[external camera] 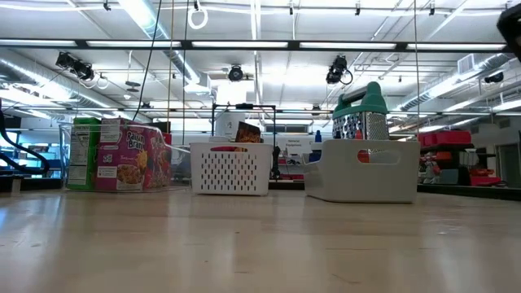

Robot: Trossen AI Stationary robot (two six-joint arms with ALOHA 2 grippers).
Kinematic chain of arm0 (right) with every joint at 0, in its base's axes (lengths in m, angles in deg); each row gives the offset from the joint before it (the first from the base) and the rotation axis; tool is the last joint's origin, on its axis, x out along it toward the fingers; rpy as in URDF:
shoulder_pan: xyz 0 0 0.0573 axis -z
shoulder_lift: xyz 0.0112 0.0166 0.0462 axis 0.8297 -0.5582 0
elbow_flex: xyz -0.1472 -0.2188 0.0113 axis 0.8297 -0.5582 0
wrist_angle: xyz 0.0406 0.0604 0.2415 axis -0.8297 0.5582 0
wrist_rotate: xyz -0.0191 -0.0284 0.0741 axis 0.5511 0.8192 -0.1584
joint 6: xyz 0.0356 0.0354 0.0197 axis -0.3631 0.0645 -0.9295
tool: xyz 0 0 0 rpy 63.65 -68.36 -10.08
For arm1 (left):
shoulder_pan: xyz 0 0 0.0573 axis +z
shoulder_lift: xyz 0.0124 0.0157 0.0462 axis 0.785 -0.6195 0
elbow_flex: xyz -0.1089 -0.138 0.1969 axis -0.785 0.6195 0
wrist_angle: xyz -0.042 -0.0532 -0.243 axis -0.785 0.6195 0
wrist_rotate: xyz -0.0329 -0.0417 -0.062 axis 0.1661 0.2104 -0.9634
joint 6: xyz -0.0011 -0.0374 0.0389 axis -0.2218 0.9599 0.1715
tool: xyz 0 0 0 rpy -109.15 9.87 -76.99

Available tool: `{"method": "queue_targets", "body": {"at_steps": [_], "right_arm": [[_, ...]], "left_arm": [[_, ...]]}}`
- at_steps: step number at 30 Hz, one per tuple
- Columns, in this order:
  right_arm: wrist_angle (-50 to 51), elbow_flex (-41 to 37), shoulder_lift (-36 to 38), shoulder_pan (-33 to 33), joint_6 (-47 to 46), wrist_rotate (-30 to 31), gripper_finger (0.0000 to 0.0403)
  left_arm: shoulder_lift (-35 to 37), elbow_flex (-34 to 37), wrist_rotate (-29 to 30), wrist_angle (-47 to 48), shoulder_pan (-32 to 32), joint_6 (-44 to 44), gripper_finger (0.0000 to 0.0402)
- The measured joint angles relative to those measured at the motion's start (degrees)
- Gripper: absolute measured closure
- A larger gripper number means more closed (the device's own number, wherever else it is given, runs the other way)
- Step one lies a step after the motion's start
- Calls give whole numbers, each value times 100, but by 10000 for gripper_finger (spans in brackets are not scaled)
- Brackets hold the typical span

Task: Pick & Place Kitchen Items
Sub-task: Put the small violet food coloring into the gray bin

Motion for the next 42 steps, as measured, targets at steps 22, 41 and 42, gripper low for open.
{"method": "queue_targets", "body": {"at_steps": [22,41,42], "right_arm": [[-375,-11,-1040,-138,667,-414,165],[-498,-11,-1707,52,1606,484,262],[-483,-11,-1707,100,1580,573,270]], "left_arm": [[-168,7,-170,-28,-1,84,276],[-256,365,-309,-526,7,-313,276],[-256,363,-314,-526,7,-313,276]]}}
